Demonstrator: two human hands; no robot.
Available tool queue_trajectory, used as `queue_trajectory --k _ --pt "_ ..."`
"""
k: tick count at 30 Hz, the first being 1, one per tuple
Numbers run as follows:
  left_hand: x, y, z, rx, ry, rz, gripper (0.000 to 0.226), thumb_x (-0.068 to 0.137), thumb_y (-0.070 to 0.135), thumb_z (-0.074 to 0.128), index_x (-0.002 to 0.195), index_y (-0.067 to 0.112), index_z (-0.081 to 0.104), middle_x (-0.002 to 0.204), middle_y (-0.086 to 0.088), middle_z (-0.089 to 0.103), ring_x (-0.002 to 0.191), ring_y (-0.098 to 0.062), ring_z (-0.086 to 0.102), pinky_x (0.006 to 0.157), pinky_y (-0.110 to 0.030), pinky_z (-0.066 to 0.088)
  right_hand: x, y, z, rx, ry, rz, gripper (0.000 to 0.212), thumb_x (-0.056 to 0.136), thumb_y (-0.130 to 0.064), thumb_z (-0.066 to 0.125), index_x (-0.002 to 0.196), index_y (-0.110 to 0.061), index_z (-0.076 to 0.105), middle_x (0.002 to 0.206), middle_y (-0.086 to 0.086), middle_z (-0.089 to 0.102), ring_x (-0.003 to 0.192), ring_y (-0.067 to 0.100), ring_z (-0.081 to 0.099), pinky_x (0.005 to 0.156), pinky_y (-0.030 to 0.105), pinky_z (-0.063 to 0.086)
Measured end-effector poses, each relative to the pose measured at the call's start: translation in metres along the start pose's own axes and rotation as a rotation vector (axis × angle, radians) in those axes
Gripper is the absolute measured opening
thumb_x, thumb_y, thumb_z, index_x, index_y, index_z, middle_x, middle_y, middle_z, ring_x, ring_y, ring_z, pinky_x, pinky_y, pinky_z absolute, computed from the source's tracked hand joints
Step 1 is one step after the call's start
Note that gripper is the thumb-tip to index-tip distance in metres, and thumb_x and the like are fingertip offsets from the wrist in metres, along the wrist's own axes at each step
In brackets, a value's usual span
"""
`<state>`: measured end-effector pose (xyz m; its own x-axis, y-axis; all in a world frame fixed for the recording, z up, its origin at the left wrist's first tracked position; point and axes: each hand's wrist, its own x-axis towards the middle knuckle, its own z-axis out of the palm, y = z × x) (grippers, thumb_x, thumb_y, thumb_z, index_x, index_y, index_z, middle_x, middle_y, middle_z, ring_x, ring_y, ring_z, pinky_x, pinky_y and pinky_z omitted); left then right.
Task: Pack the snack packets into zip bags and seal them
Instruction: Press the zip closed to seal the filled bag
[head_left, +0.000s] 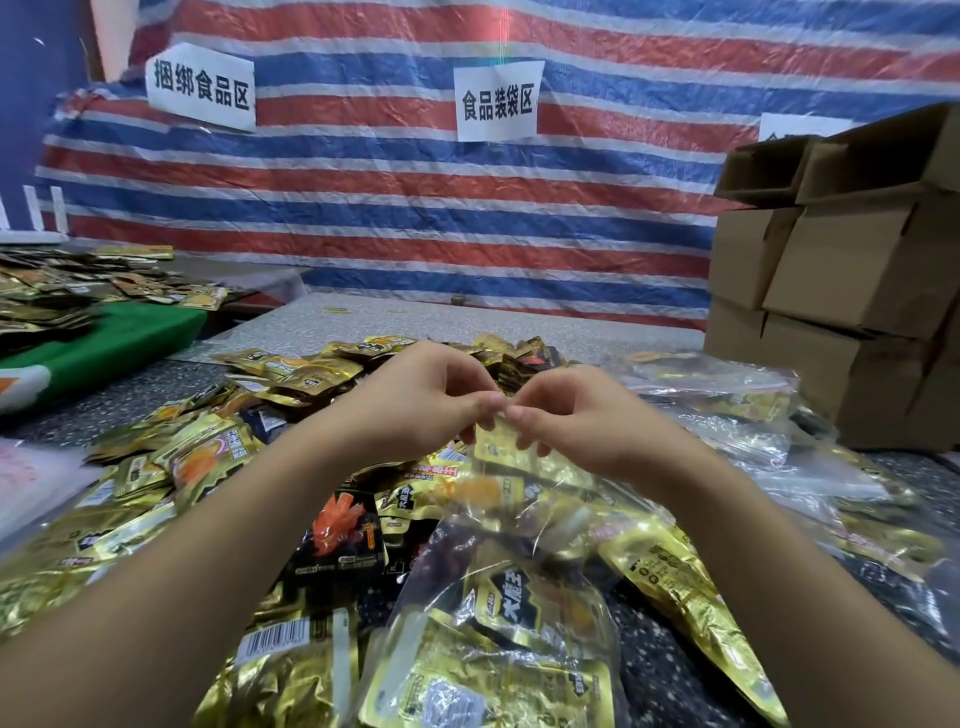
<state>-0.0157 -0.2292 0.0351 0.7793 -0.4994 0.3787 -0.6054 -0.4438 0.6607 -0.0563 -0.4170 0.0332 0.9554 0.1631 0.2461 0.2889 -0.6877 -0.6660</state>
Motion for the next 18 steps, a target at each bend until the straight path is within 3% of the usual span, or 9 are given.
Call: queue_trajectory --k 9,14,18 --pt "-0.0005 0.0027 0.0025 0.033 -0.004 -0.018 0.02 0.098 0.029 0.058 0.084 0.024 0.072 0.072 0.012 0.073 0.064 -0.004 0.068 0.061 -0.017 0.051 -0.0024 -0.0058 -0.0042 0.011 0.021 0.045 0.011 0.088 -0.03 0.074 0.079 -0.024 0.074 0.072 -0.011 0.074 0.064 -0.003 0.065 0.065 0.021 0.049" --pt "-0.0043 0.0046 0.0012 0.048 -0.093 -0.012 0.015 0.094 0.032 0.064 0.081 0.028 0.072 0.072 0.016 0.072 0.063 0.001 0.067 0.054 -0.007 0.044 -0.0036 -0.0067 -0.0061 0.041 0.03 0.076 0.014 0.086 -0.032 0.077 0.076 -0.022 0.075 0.071 -0.008 0.074 0.061 -0.003 0.063 0.061 0.017 0.047" --pt "-0.0045 0.0042 0.0007 0.006 -0.098 -0.035 0.016 0.092 0.033 0.065 0.083 0.023 0.074 0.073 0.013 0.073 0.066 -0.002 0.068 0.056 -0.009 0.047 -0.0055 -0.0102 -0.0069 0.053 0.018 0.098 0.02 0.091 -0.036 0.07 0.077 -0.022 0.075 0.071 -0.007 0.074 0.059 -0.004 0.061 0.053 0.01 0.045"
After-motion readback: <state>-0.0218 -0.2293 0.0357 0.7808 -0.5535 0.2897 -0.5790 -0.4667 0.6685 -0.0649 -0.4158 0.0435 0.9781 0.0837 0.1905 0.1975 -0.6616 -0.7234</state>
